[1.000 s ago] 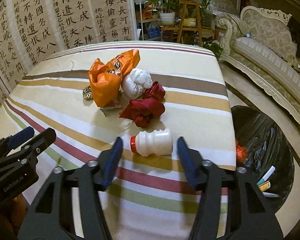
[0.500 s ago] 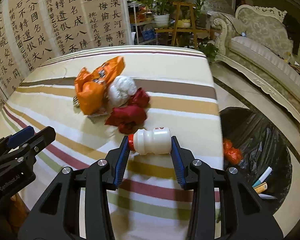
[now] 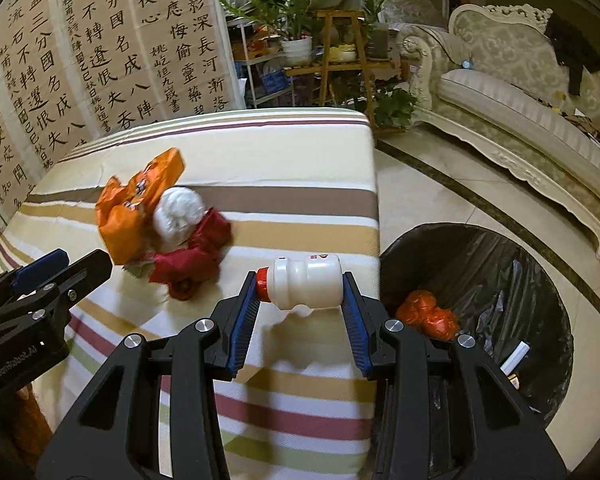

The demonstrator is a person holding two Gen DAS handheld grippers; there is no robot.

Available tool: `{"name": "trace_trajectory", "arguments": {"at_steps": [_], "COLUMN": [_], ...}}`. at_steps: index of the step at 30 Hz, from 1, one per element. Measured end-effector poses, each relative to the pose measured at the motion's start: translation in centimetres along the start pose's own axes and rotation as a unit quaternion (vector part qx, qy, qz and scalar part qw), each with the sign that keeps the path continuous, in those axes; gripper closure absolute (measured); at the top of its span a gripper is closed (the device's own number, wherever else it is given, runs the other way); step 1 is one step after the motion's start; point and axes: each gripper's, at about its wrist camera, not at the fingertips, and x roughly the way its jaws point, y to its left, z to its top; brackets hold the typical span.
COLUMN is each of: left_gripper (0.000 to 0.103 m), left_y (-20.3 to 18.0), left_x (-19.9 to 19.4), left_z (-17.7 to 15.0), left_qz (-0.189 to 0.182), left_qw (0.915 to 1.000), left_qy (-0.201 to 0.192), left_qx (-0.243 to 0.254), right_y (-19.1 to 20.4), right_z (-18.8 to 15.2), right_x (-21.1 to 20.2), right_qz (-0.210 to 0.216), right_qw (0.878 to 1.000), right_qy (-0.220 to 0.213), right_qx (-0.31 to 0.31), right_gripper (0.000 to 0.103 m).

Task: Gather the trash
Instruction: 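Grasp the orange bag with the left tool while the right tool holds the bottle, then carry orange bag and white bottle over the bin and open both tools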

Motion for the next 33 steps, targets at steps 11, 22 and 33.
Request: {"name": "trace_trajectory", "arguments": {"at_steps": [11, 22, 33], "left_gripper": [0.037, 0.063, 0.063], "left_y": [-0.7, -0.8, -1.5], "left_x": [2.0, 1.3, -2.0], "left_z": [1.3, 0.8, 0.5], "left_qz": [0.002, -0.021, -0.029], "left_qw": [1.0000, 0.9997, 0.9991], "left_qy": [0.000, 0.000, -0.027], "left_qx": [0.005, 0.012, 0.016], "right_y": [-1.7, -2.1, -2.4], "right_z": [0.5, 0.6, -0.2], "right_x": [0.6, 0.5, -1.7], "right_qz": [0.006, 0.008, 0.003], "right_qw": [1.000, 1.000, 0.999], "right_qy": [-0.002, -0.006, -0.020], "right_qx": [0.018, 0.024, 0.024], "right_gripper": [0.063, 0.063, 0.063]}}
